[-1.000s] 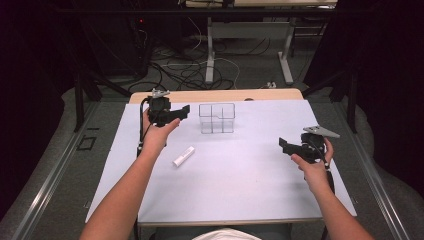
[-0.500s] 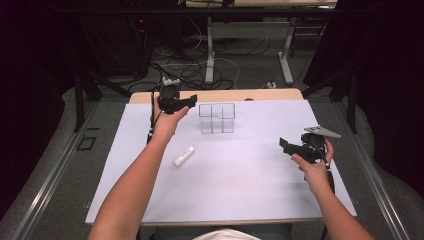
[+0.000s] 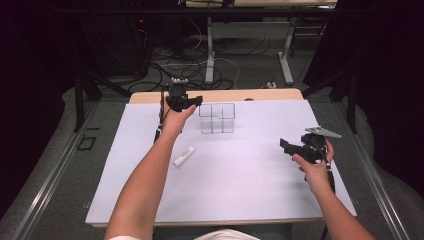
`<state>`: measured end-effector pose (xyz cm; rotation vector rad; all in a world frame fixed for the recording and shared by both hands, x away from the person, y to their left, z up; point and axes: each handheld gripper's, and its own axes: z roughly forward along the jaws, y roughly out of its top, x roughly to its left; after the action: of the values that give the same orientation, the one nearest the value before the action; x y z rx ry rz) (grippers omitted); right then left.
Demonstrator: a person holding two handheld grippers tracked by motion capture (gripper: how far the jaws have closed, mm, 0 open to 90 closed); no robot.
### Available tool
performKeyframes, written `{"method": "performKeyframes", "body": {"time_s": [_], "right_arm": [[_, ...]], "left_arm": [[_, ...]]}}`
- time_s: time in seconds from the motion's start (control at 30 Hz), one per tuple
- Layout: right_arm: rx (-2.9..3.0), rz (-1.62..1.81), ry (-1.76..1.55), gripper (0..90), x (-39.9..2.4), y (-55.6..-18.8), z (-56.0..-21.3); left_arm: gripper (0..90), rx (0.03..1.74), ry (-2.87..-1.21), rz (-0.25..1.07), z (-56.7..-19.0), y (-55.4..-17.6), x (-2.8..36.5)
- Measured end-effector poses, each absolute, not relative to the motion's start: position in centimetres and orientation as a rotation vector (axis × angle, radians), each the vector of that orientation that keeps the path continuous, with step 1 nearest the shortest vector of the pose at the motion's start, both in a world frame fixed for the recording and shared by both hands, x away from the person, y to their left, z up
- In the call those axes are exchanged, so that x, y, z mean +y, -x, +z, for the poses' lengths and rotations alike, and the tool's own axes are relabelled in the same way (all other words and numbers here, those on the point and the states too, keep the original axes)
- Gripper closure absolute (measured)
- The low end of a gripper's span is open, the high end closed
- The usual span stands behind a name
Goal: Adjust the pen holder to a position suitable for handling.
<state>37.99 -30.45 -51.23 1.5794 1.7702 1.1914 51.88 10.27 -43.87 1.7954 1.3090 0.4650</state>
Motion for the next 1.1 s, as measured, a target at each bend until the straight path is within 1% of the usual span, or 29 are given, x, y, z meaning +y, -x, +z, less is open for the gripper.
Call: {"method": "performKeyframes", "body": {"time_s": [0.1,0.13,0.3,0.5,0.9,1.0,1.1], "right_arm": [[1.774,1.191,-1.583,11.6,-30.5,-38.1,-51.4],[1.776,1.188,-1.583,11.6,-30.6,-38.1,-51.4],[1.780,1.186,-1.574,11.6,-30.7,-38.2,-51.5],[1.778,1.189,-1.595,11.6,-30.6,-38.1,-51.6],[1.805,1.182,-1.581,11.6,-30.6,-38.3,-51.9],[1.803,1.184,-1.588,11.7,-30.5,-38.3,-52.0],[1.808,1.184,-1.584,11.9,-30.5,-38.3,-52.0]], "left_arm": [[40.4,1.343,-1.799,0.467,-44.4,-52.3,10.1],[41.0,1.361,-1.804,0.443,-44.8,-52.5,10.1],[44.2,1.401,-1.827,0.421,-45.5,-52.7,9.8],[46.3,1.416,-1.827,0.383,-46.5,-52.9,9.3],[57.4,1.455,-1.834,0.303,-48.1,-53.4,8.8],[61.5,1.473,-1.810,0.262,-48.2,-53.4,8.8],[64.1,1.471,-1.815,0.264,-48.3,-53.3,8.7]]}}
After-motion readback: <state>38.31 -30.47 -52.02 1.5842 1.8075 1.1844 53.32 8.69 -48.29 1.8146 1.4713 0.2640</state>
